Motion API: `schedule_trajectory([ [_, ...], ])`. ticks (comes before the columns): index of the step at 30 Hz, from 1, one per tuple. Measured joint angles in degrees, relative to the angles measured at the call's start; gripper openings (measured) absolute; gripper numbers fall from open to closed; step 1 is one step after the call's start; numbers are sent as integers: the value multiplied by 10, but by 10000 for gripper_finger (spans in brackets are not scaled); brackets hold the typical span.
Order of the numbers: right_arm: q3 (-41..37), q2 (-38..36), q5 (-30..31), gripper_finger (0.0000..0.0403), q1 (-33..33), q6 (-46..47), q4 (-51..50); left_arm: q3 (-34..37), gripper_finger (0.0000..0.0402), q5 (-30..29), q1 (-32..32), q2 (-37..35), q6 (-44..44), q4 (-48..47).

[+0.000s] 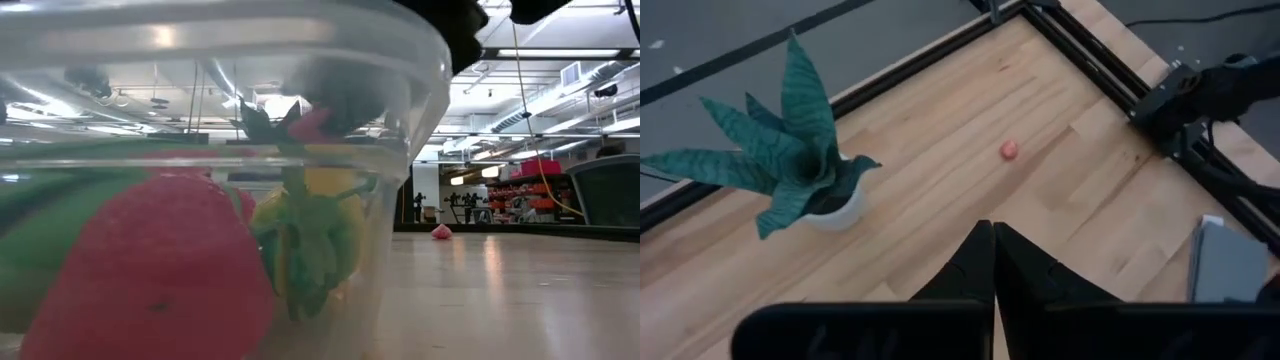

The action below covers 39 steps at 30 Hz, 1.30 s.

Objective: Pick and placing Produce into tupperware
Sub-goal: Put the bottom pink peach into the transparent bin, then put the pink peach into the transparent bin

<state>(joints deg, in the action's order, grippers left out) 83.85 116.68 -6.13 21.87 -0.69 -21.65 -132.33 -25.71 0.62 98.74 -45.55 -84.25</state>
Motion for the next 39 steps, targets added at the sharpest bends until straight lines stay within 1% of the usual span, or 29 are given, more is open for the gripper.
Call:
schedule_trajectory([
  [5,0,-9,9,180,-12,15,-2,0,10,0,9,1,1,0],
  [10,0,-32,28,202,-25,51,-21,0,28,0,10,1,2,-5],
  [13,0,-65,28,203,-39,99,-69,-1,35,0,8,4,25,-2],
  [16,0,-110,28,196,-56,138,-145,-1,40,4,4,13,84,0],
  [17,0,-129,29,193,-62,151,-176,-1,43,11,0,19,101,3],
  [20,0,-188,30,183,-79,197,-264,-1,55,57,-22,39,114,11],
  [23,0,-251,44,173,-88,229,-335,-1,75,72,-42,73,139,43],
  [26,0,-321,84,164,-89,243,-389,-1,99,80,-61,119,186,100],
  [28,0,-369,111,159,-89,267,-425,0,115,105,-74,152,215,142],
  [29,0,-394,122,157,-89,285,-444,0,124,120,-81,168,229,171],
  [31,0,-444,146,153,-89,332,-485,0,141,174,-94,203,251,224],
  [33,0,-496,178,150,-88,383,-517,0,158,221,-107,236,255,301],
  [34,0,-518,196,148,-87,407,-529,0,165,233,-110,255,255,330],
  [36,0,-564,234,146,-82,457,-548,0,178,244,-119,287,253,399],
  [39,0,-618,294,143,-78,508,-562,0,190,245,-129,330,252,458],
])
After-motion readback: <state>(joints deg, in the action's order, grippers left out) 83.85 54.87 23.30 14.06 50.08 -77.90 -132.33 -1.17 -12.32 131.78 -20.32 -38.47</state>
